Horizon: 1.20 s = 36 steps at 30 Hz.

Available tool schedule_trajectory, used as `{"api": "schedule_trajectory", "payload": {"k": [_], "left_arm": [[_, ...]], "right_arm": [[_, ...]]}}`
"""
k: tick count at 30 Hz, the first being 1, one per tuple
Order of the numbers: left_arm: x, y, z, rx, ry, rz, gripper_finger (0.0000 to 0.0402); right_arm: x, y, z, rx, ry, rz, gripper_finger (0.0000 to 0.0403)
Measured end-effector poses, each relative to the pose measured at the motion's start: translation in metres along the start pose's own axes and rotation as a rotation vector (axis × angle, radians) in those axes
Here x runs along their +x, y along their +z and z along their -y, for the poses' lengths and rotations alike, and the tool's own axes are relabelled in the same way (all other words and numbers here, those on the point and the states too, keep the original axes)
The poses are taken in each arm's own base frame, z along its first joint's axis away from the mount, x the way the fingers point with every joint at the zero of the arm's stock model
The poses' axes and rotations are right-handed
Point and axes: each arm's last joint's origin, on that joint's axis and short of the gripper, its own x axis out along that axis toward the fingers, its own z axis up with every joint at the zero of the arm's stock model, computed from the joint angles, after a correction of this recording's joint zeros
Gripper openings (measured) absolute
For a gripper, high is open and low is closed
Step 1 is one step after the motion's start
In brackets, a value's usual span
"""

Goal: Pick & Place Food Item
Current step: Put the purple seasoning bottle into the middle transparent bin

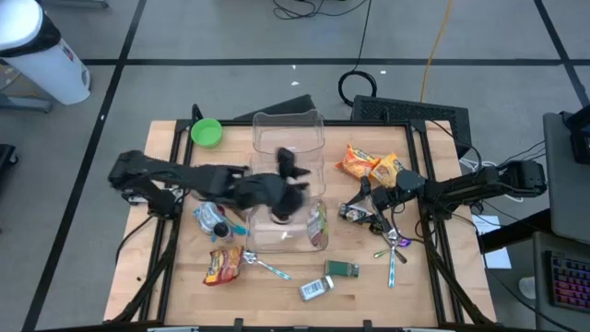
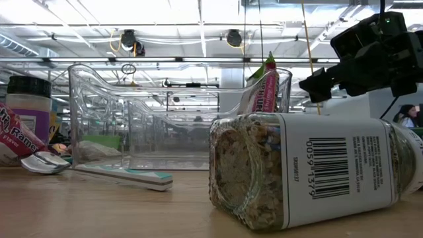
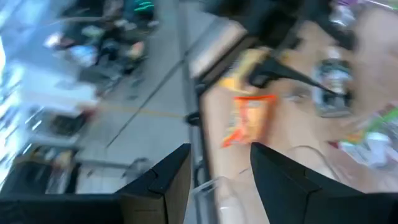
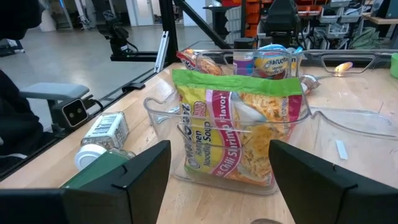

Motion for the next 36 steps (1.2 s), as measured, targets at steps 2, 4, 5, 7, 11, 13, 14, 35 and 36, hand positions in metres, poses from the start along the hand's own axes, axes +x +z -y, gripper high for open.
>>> {"api": "schedule_trajectory", "payload": {"k": [2,4,5,7,11,13,14,35,36], "left_arm": [[-0.026,0.002,-0.009,-0.071,0.059,0.014,0.0175],[-0.051,0.003,-0.019,-0.157,0.104,0.040,0.0175],[-0.064,0.002,-0.022,-0.195,0.111,0.054,0.0175],[-0.087,-0.002,-0.029,-0.290,0.105,0.088,0.0175],[-0.122,-0.016,-0.035,-0.530,0.011,0.123,0.0175],[-0.132,-0.025,-0.036,-0.587,-0.064,0.108,0.0175],[-0.136,-0.031,-0.036,-0.603,-0.107,0.090,0.0175],[-0.092,-0.108,0.057,-0.702,-0.354,-0.498,0.0175],[-0.093,-0.110,0.057,-0.720,-0.370,-0.522,0.0175]], "right_arm": [[0.000,0.000,0.000,0.010,-0.001,0.000,0.0263],[0.000,0.000,0.000,0.011,-0.003,0.000,0.0263],[0.000,0.000,0.000,0.011,-0.003,0.000,0.0263],[0.000,0.000,0.000,0.010,-0.004,0.002,0.0263],[0.000,0.001,0.000,0.008,-0.004,0.006,0.0263],[0.000,0.001,0.000,0.008,-0.004,0.005,0.0263],[0.000,0.001,0.000,0.008,-0.004,0.006,0.0263],[0.000,0.006,0.000,-0.021,-0.008,0.060,0.0263],[0.000,0.008,0.000,-0.027,-0.008,0.071,0.0263]]}}
